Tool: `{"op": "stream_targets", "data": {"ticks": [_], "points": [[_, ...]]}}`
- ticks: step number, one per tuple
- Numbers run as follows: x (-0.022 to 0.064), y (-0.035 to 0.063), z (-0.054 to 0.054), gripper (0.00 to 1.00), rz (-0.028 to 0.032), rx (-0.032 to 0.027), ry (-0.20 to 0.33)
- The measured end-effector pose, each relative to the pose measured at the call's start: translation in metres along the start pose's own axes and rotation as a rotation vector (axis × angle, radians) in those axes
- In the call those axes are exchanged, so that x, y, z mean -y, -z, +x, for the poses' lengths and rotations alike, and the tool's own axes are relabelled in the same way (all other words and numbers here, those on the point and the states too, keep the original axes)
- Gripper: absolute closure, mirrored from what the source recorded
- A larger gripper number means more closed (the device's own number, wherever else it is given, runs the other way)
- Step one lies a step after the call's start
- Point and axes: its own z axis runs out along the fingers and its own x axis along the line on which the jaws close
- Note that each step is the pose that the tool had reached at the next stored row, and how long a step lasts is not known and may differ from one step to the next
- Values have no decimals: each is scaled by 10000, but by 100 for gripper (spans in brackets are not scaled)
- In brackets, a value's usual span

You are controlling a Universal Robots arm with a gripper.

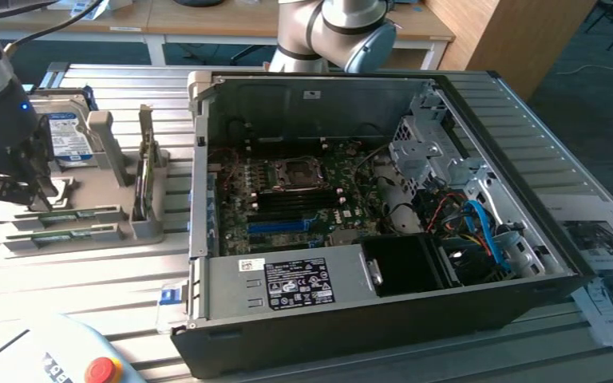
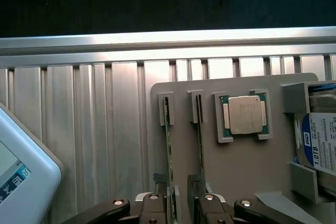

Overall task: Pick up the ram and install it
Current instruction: 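Pick up the ram and move it above insertion slot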

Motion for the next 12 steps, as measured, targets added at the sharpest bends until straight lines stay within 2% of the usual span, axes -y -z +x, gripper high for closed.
{"op": "stream_targets", "data": {"ticks": [12], "points": [[2,-25,2,70,-1,-8,235]]}}
